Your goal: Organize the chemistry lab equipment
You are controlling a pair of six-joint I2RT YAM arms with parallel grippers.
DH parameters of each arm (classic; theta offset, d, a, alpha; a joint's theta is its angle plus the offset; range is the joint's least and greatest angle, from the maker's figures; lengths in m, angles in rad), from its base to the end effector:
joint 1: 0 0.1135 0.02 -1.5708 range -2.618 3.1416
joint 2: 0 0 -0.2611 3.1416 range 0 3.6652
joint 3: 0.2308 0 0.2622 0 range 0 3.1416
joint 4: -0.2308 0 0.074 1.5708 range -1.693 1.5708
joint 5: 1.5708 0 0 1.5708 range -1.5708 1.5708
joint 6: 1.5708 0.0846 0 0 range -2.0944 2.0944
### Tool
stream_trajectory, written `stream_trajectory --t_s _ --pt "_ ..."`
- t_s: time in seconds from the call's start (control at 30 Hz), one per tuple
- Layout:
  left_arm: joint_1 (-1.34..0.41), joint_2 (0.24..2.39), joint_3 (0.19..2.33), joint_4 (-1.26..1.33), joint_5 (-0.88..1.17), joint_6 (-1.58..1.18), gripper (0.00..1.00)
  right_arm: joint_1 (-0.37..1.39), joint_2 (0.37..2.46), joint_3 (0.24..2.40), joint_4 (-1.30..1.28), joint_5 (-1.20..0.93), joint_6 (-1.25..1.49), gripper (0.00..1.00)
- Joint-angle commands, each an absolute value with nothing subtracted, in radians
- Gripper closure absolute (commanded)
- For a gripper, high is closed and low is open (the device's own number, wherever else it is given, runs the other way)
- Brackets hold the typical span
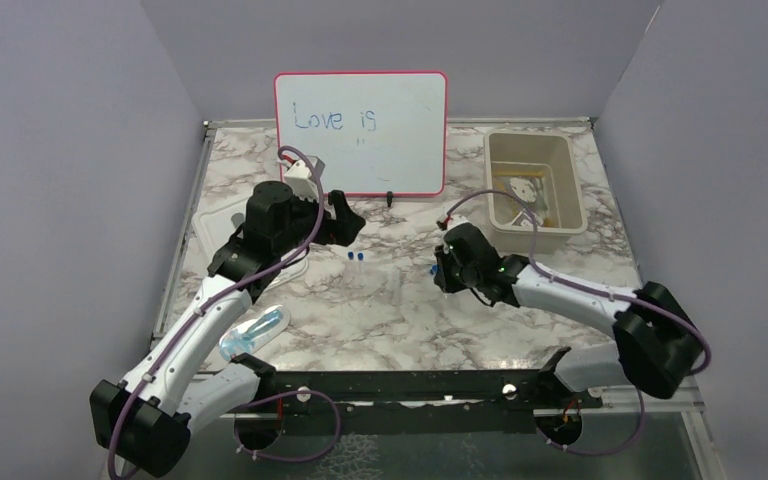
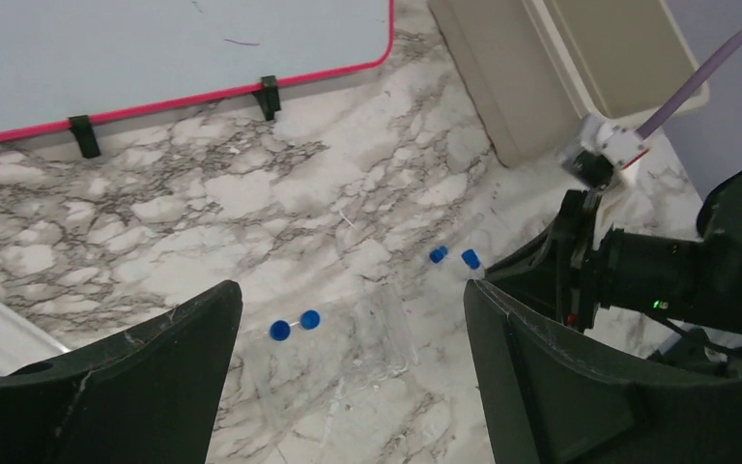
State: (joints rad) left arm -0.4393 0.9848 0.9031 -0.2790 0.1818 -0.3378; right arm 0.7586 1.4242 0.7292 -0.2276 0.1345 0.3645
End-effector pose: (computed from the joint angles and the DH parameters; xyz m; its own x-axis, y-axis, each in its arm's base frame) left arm 0.2487 -0.1338 0.3145 -0.4907 -0.1295 -0.8616 0.4333 0.8217 -0.3703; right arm 0.2340 0.2061 0.1286 -0.7626 -0.2361 -0.6022 -0.3757 0.9195 0.1154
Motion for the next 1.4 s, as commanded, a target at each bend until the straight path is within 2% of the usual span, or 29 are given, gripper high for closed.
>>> stream_trajectory --t_s 0.0,0.27,0.43,0.63,0.9,1.07,1.13,1.23,1.37 --pt "-0.434 0.992 0.877 -0.162 0.374 -0.400 0.12 0.758 1.205 0.675 0.058 0.028 0.377 0.82" --pt "-0.462 1.014 0.839 0.031 0.591 -0.559 0.14 0.758 1.060 0.627 0.443 -0.125 0.587 0.82" --pt "-0.524 1.033 0.826 0.130 0.620 -0.602 0.21 0.758 1.050 0.611 0.605 -0.155 0.762 0.82" --pt "-0.613 1.069 0.825 0.181 0.615 -0.617 0.34 0.759 1.049 0.608 0.680 -0.171 0.872 0.82" --pt "-0.647 1.067 0.799 0.236 0.617 -0.643 0.56 0.758 1.046 0.624 0.664 -0.194 0.898 0.82" --pt "-0.650 1.066 0.797 0.223 0.614 -0.618 0.82 0.758 1.048 0.619 0.669 -0.202 0.900 0.81" --pt "-0.650 1.065 0.806 0.190 0.608 -0.593 0.89 0.758 1.045 0.620 0.664 -0.208 0.888 0.77" --pt "-0.650 1.058 0.826 0.130 0.593 -0.541 0.95 0.758 1.026 0.649 0.580 -0.205 0.848 0.62" --pt "-0.650 1.034 0.874 0.017 0.592 -0.450 1.00 0.758 1.009 0.768 0.323 -0.144 0.774 0.51"
